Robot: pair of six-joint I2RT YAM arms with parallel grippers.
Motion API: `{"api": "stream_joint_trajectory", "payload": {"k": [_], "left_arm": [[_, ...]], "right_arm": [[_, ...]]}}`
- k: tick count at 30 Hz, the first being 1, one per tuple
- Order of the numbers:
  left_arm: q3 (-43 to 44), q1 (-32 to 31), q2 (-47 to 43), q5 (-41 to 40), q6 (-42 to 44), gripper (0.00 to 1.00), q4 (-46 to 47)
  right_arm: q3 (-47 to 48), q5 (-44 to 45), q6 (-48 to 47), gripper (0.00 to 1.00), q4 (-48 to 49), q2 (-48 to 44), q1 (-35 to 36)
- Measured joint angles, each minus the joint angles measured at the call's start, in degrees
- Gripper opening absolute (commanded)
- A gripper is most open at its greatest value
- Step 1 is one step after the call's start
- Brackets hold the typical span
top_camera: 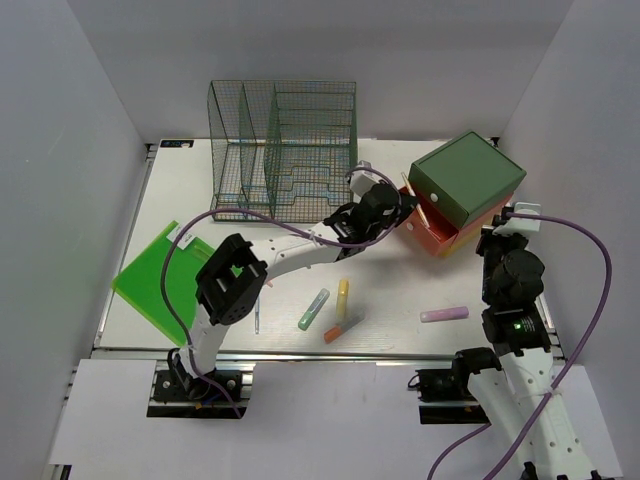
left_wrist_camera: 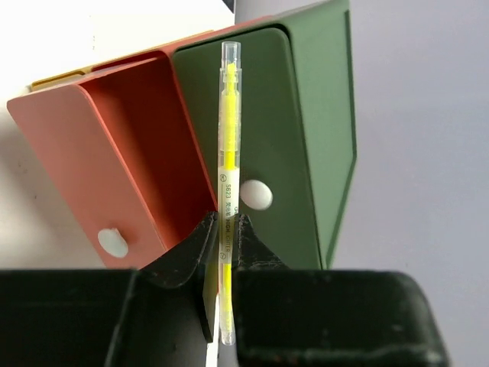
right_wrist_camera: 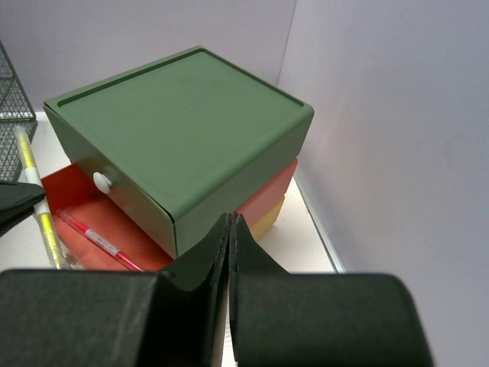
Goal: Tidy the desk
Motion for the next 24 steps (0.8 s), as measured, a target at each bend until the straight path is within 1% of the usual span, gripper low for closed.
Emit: {"api": "stream_joint_trajectory", "payload": {"k": [3, 4, 6, 10, 15, 19, 21, 23, 24], "left_arm": [[1.5, -0.1, 1.8, -0.8, -1.2, 0.0, -0.6], [2.1, -0.1, 2.5, -0.9, -1.6, 0.06, -0.8], [2.4, -0.1, 3.2, -1.0, -2.1, 0.1, -1.2], [3.3, -0.1, 4.2, -1.1, -2.8, 0.29, -2.5], [7.1, -0.1, 6.1, -0.6, -3.2, 0.43, -3.0], [8.9, -0.1, 6.9, 0.1, -3.4, 0.44, -3.0], [8.9, -0.1, 6.9, 0.5, -3.5, 0.41, -3.1], [8.9, -0.2, 6.9, 0.8, -3.5, 0.35, -3.2], [8.9, -0.3, 6.9, 1.0, -3.5, 0.25, -3.2]], "right_arm": [[0.0, 0.1, 0.0, 0.0, 0.0, -0.1, -0.2], [0.0, 0.2, 0.0, 0.0, 0.1, -0.2, -0.3], [0.0, 0.2, 0.0, 0.0, 0.1, -0.4, -0.3], [-0.2, 0.2, 0.0, 0.0, 0.3, -0.6, -0.3], [-0.8, 0.2, 0.0, 0.0, 0.4, -0.6, -0.3], [-0.8, 0.1, 0.0, 0.0, 0.4, -0.6, -0.3], [-0.8, 0.0, 0.0, 0.0, 0.4, -0.6, -0.3], [-0.8, 0.0, -0.1, 0.0, 0.4, -0.6, -0.3], [-0.8, -0.1, -0.1, 0.0, 0.4, -0.6, -0.3]]}}
